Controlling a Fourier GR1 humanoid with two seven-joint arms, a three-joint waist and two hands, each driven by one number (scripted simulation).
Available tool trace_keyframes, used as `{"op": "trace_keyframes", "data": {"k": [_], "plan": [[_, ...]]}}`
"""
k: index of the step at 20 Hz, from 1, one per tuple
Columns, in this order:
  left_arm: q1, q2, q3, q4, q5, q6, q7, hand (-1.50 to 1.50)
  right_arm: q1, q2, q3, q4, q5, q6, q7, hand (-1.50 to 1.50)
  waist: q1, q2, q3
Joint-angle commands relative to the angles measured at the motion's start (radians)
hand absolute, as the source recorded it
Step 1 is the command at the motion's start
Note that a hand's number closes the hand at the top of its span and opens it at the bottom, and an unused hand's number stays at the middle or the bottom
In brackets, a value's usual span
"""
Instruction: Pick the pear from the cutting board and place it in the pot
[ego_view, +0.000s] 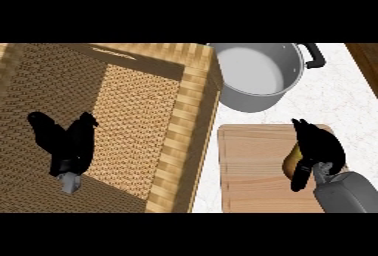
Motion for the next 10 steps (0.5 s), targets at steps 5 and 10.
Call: {"op": "trace_keyframes", "data": {"k": [5,10], "plan": [[0.065,0.002,0.061,-0.021,0.018,-0.092,-0.088,0.0,0.054,0.031,-0.047,-0.047,0.03,0.07,0.004,-1.5,-0.004,-0.002,0.0],[0.005,-0.024,0.029,-0.035,-0.022,-0.049,-0.036,0.0,-0.014,-0.001,-0.089,0.067,0.015,-0.014,-0.24,1.5,-0.001,0.0,0.001]]}}
